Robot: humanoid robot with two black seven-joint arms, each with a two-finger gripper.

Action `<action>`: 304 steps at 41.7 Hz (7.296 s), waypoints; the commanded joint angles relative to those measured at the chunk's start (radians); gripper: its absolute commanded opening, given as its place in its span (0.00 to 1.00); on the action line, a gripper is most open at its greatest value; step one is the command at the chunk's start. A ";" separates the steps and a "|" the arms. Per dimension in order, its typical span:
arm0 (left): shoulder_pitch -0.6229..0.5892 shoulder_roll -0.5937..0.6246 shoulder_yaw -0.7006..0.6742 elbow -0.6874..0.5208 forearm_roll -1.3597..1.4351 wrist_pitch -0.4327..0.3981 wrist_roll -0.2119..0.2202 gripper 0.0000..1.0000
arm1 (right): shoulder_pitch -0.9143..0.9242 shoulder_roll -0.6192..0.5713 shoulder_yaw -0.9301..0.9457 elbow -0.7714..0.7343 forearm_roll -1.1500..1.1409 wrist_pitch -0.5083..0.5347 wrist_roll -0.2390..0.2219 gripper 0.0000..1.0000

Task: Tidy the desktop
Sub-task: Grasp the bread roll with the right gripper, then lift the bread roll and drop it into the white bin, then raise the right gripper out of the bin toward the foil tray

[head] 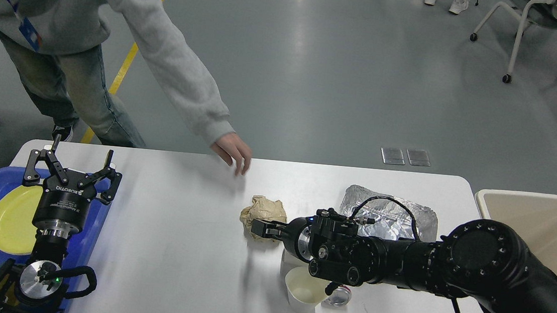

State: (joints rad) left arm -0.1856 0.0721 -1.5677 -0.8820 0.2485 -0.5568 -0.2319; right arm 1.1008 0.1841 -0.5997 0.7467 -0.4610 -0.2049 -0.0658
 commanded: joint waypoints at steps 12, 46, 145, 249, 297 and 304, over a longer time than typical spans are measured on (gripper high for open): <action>0.000 0.000 0.000 0.000 0.000 0.000 -0.001 0.96 | -0.016 0.000 0.000 -0.007 0.001 -0.001 0.000 0.94; 0.000 0.000 0.000 0.000 0.000 0.000 -0.001 0.96 | -0.050 -0.002 0.055 -0.015 0.019 0.031 -0.023 0.00; 0.000 0.000 0.000 0.000 0.000 0.000 0.000 0.96 | 0.635 -0.753 -0.793 0.169 0.470 0.800 -0.031 0.00; 0.000 0.000 0.000 0.000 0.000 0.000 0.000 0.96 | 0.005 -0.744 -0.492 -0.127 0.464 0.393 -0.020 1.00; 0.000 0.000 0.000 0.000 0.000 0.000 0.000 0.96 | 1.321 -0.406 -0.695 0.809 0.482 1.039 -0.023 1.00; 0.000 0.000 0.000 0.000 0.000 0.000 0.000 0.96 | 1.309 -0.410 -0.695 0.797 0.489 1.023 -0.020 1.00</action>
State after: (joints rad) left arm -0.1856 0.0721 -1.5677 -0.8819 0.2486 -0.5568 -0.2318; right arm 2.4214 -0.2234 -1.2938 1.5551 0.0232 0.8331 -0.0863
